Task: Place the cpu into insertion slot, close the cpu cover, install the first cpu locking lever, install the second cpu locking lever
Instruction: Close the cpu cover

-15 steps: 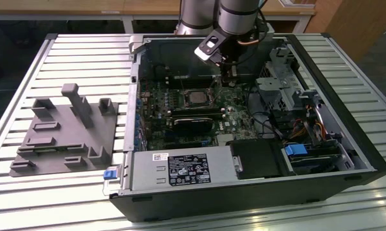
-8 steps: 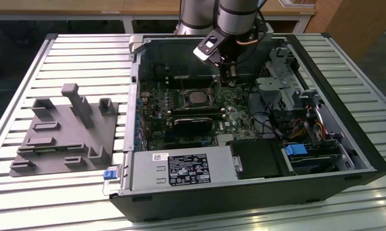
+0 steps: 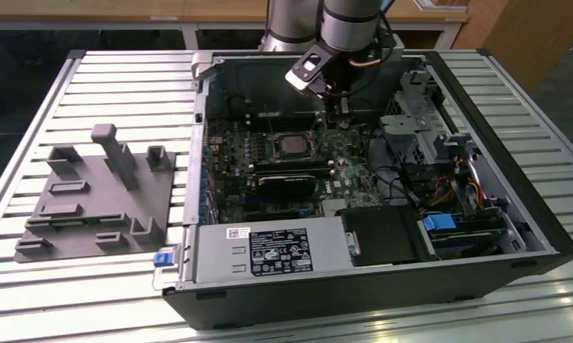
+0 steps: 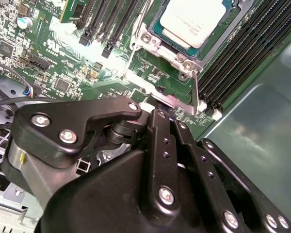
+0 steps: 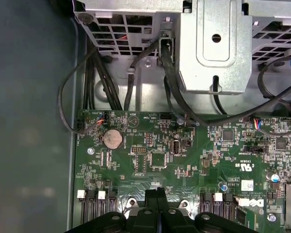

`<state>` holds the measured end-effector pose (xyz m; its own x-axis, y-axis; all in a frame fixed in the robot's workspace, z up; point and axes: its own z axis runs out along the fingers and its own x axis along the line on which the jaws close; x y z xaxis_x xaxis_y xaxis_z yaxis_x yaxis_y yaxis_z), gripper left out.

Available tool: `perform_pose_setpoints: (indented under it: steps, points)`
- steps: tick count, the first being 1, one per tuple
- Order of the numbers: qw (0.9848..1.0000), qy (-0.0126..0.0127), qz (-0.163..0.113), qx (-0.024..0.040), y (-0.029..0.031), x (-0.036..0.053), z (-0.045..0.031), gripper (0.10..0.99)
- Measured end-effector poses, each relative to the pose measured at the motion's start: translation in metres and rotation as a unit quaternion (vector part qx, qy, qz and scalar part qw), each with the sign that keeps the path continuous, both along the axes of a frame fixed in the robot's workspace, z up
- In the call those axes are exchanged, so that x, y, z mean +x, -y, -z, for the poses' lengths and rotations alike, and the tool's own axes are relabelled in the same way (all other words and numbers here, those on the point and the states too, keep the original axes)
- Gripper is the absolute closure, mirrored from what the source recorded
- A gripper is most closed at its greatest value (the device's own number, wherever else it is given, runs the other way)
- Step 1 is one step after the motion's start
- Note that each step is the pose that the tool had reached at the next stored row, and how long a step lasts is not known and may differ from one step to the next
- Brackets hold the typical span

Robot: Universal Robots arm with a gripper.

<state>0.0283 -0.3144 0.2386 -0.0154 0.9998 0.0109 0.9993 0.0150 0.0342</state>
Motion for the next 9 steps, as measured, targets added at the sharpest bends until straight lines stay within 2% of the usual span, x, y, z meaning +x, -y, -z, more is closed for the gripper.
perform_pose_setpoints:
  steps: [9]
  points:
    - [1.0000,0.0000,0.000,0.0000,0.0000,-0.0029,0.0000,0.980]
